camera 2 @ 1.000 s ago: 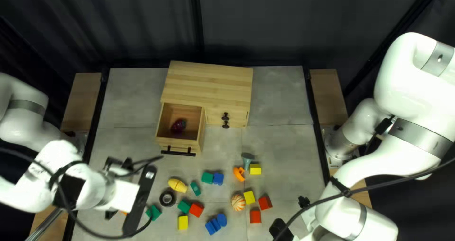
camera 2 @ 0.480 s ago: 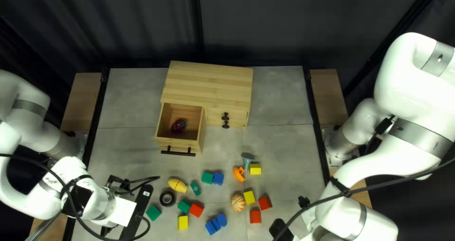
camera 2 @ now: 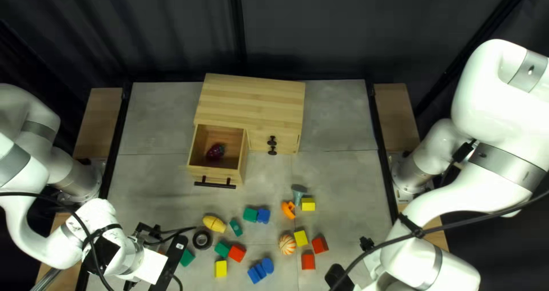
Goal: Open drawers and place objects into drawer and close
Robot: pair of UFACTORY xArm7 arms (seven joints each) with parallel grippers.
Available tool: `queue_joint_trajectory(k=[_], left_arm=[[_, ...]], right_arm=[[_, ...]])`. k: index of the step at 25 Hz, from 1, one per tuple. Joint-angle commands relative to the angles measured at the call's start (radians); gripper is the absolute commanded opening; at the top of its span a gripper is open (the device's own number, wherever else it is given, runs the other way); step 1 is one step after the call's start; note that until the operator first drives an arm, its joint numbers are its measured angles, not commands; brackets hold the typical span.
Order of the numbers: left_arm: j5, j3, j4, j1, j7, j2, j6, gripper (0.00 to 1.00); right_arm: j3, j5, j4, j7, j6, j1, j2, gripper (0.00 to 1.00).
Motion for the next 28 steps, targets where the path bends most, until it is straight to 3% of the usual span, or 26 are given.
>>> queue_joint_trajectory(k=[1,2,3,6,8,9,10,11,17,22,25,28], left_arm=[[0.028,0.003,-0.015,-0.001,-0.024,0.024,-0.032,1.0],[0.032,0.004,-0.015,-0.002,-0.03,0.027,-0.035,0.94],[0.04,0.004,-0.016,-0.003,-0.04,0.033,-0.041,0.78],[0.055,0.008,-0.023,-0.004,-0.054,0.047,-0.058,0.77],[0.061,0.012,-0.029,-0.001,-0.053,0.055,-0.067,0.71],[0.062,0.014,-0.03,0.0,-0.053,0.057,-0.069,0.59],[0.063,0.014,-0.03,0.001,-0.052,0.058,-0.07,0.24],[0.064,0.016,-0.03,0.002,-0.051,0.06,-0.07,0.03],[0.053,0.018,-0.023,0.007,-0.036,0.05,-0.048,0.0],[-0.077,0.041,-0.01,0.005,0.081,-0.089,0.082,0.0],[-0.133,0.1,-0.019,0.004,0.148,-0.222,0.177,0.0],[-0.099,0.209,0.008,0.061,0.209,-0.389,0.341,0.0]], right_arm=[[0.0,0.0,0.0,0.0,0.0,0.0,0.0,1.0],[0.0,0.0,0.0,0.0,0.0,0.0,0.0,1.0],[0.0,0.0,0.0,0.0,0.0,0.0,0.0,1.0],[0.0,0.0,0.0,0.0,0.0,0.0,0.0,1.0],[0.0,0.0,0.0,0.0,0.0,0.0,0.0,1.0],[0.0,0.0,0.0,0.0,0.0,0.0,0.0,1.0],[0.0,0.0,0.0,0.0,0.0,0.0,0.0,1.0],[0.0,0.0,0.0,0.0,0.0,0.0,0.0,1.0],[0.0,0.0,0.0,0.0,0.0,0.0,0.0,1.0],[0.0,0.0,0.0,0.0,0.0,0.0,0.0,1.0],[0.0,0.0,0.0,0.0,0.0,0.0,0.0,1.0],[0.0,0.0,0.0,0.0,0.0,0.0,0.0,1.0]])
